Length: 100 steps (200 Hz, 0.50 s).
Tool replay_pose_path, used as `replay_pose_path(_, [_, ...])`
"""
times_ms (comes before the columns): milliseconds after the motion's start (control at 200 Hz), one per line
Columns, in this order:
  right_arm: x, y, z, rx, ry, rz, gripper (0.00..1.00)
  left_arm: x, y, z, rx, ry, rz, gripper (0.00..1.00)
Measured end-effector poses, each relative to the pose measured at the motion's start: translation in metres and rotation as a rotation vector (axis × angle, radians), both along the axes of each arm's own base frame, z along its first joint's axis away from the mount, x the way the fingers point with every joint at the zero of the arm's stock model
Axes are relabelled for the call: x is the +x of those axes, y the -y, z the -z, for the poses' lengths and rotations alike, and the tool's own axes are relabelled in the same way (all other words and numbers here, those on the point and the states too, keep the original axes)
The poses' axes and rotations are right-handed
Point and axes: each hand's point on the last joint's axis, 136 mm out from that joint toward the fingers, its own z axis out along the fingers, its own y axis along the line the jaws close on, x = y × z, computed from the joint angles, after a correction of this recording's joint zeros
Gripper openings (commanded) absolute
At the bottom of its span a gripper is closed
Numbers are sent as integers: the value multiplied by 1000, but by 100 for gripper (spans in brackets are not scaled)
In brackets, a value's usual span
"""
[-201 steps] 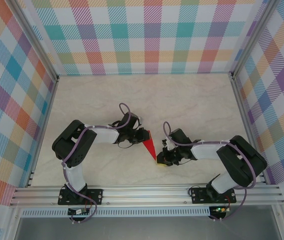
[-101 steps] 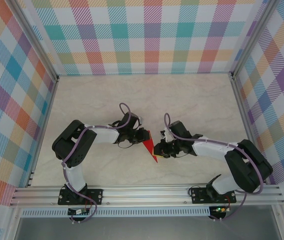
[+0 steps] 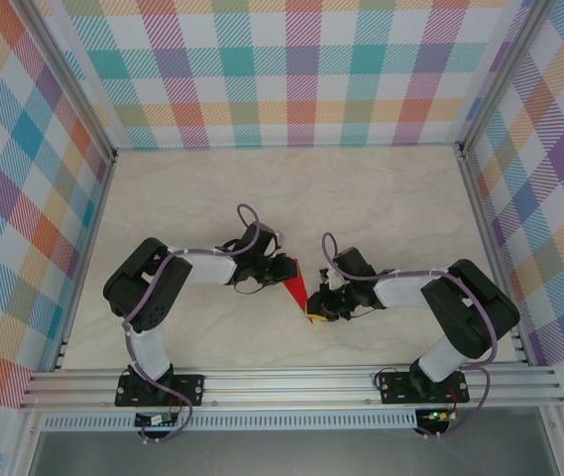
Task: Fold a paper plane with a square sheet of paper (pick it up from the middle)
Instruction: Fold the wing for the fifth time at the center of the table, then move a paper plane to the center of the table.
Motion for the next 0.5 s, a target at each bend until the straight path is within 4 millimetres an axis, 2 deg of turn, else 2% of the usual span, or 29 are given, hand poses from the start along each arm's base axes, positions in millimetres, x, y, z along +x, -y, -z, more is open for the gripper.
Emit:
replay_pose_path(210, [-17,15,-2,-37,-9,-23,16,0,0,-1,1,-3,0,25])
replay_pose_path(290, [-17,21,-7,-65,14,-7,21,0,2,-3,4,-3,3,29])
replay_pose_path(410, [-8,35,-20,-129,105,51,30,-1,-5,-9,45,-9,-16,44])
replay_pose_path(500, [0,48,-29,-181,169,108,36,0,-11,-27,89,16,-35,56])
